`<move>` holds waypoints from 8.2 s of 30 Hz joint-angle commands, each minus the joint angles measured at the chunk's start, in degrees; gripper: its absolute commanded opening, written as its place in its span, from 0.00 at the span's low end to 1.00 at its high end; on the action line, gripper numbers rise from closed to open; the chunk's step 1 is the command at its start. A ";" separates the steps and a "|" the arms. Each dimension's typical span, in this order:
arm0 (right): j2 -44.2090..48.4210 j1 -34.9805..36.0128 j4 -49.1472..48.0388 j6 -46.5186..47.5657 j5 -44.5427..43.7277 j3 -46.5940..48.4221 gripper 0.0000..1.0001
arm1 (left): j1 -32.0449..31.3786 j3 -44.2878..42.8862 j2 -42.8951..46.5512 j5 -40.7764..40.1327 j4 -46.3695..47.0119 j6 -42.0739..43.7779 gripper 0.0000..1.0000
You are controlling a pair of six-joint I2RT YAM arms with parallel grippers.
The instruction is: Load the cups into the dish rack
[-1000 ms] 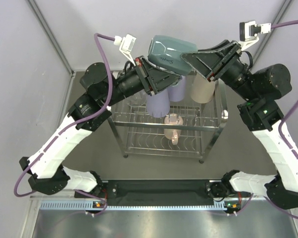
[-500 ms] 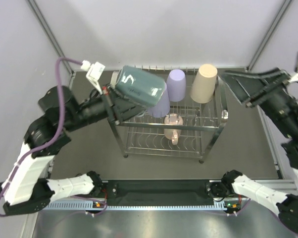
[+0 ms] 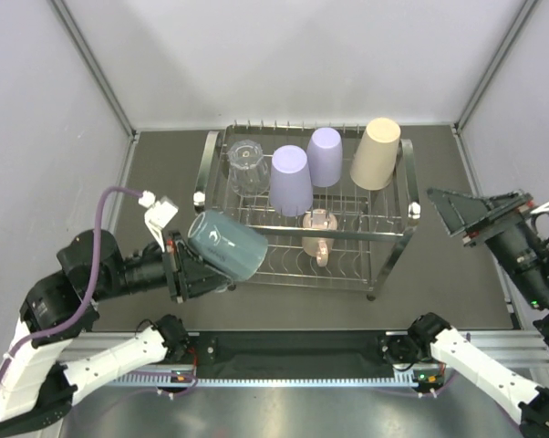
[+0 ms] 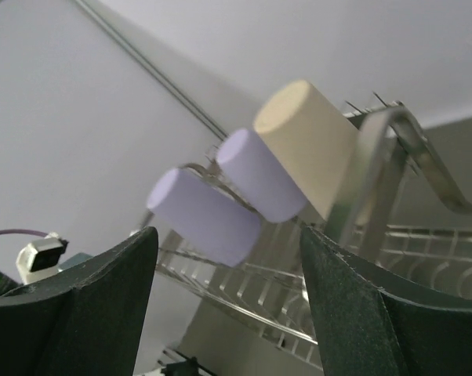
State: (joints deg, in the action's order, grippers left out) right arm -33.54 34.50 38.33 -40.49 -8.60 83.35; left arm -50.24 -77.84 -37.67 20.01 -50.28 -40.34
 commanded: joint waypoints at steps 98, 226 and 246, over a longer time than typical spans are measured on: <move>23.70 0.57 13.70 -1.79 -15.13 -25.96 0.76 | -32.82 43.57 0.33 -39.86 26.90 -4.23 0.00; 30.46 1.36 21.88 -3.54 -11.00 -23.59 0.78 | -30.97 30.90 -43.81 -75.56 21.45 -37.27 0.46; 32.31 1.27 22.93 -3.72 -10.47 -23.23 0.78 | -45.39 42.93 -21.85 -59.67 29.70 -24.80 0.39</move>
State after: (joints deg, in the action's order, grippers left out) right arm -2.17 34.81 60.99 -43.75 -19.70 59.68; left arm -95.11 -37.74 -64.45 -43.75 -25.76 -69.08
